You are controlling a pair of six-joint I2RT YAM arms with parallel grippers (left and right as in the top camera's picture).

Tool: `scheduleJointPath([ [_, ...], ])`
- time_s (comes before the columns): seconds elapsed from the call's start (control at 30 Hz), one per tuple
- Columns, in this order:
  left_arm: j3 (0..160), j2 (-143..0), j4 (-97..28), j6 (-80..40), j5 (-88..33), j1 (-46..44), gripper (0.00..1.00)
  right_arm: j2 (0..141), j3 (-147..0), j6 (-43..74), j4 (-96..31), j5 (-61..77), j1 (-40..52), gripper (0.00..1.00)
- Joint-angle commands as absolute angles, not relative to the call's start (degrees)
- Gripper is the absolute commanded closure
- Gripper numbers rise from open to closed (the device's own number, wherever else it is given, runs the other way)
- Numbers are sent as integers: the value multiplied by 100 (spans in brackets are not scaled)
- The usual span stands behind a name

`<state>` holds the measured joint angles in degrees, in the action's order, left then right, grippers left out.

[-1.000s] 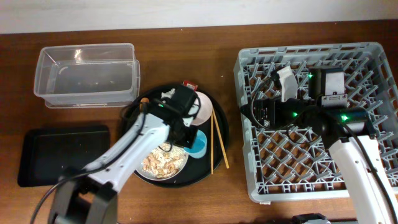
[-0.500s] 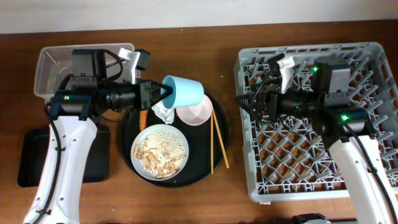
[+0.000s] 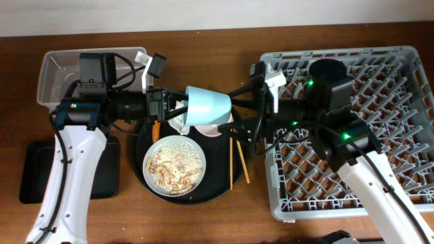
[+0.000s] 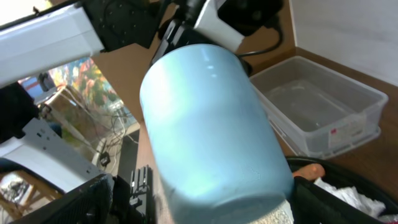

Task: Sort waste into correct bins and load items into the dishwasher rack
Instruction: 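Lift the blue cup and pass it to the right gripper, then place the blue cup upside down in the rack with the right gripper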

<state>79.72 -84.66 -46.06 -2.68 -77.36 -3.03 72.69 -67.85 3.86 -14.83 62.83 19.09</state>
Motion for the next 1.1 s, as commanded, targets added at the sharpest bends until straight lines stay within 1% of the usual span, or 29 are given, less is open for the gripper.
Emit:
scheduleJointPath([
  [0.0, 7988, -8497, -4587, -167, -8023, -298, 100, 7284, -6871, 392, -1428, 5959, 2259, 14],
  [0.07, 7988, -8497, -4589, -167, -8093, -301, 100, 7301, -6871, 392, -1404, 5649, 2290, 16],
  [0.23, 7988, -8497, -4587, -167, -8556, -298, 100, 7411, -6871, 395, -1343, 5496, 2287, 16],
  [0.33, 7988, -8497, -4587, -165, -8451, -298, 100, 7443, -6871, 392, -1339, 5680, 2287, 22],
  [0.43, 7988, -8497, -4587, -165, -8202, -301, 100, 7435, -6871, 392, -1227, 5741, 2287, 23],
  [0.47, 7988, -8497, -4587, -165, -8204, -298, 100, 7430, -6871, 392, -1190, 5741, 2287, 22],
  [0.5, 7988, -8497, -4589, -165, -8206, -301, 100, 7430, -6871, 390, -1157, 5739, 2287, 17],
  [0.6, 7988, -8497, -4591, -167, -8208, -325, 100, 7430, -6871, 390, -1007, 5717, 2281, 11],
  [0.67, 7988, -8497, -4591, -165, -8206, -392, 100, 7432, -6871, 392, -845, 5721, 2281, 10],
  [0.73, 7988, -8497, -4584, -165, -8184, -440, 100, 7430, -6871, 392, -784, 5723, 2283, 13],
  [0.77, 7988, -8497, -4584, -165, -8152, -451, 100, 7430, -6871, 392, -788, 5743, 2287, 18],
  [0.8, 7988, -8497, -4584, -165, -8108, -451, 100, 7432, -6871, 392, -805, 5850, 2287, 25],
  [0.83, 7988, -8497, -4584, -165, -8071, -449, 100, 7432, -6871, 392, -819, 5900, 2287, 30],
  [0.93, 7988, -8497, -4584, -165, -8047, -449, 99, 7430, -6871, 392, -829, 5977, 2285, 32],
  [0.97, 7988, -8497, -4584, -167, -8003, -449, 78, 7430, -6871, 392, -829, 5975, 2276, 32],
  [1.0, 7988, -8497, -4584, -167, -7961, -443, 46, 7422, -6871, 392, -834, 5972, 2270, 32],
  [1.07, 7988, -8497, -4488, -167, -7944, -405, 13, 7354, -6871, 388, -941, 5927, 2145, 32],
])
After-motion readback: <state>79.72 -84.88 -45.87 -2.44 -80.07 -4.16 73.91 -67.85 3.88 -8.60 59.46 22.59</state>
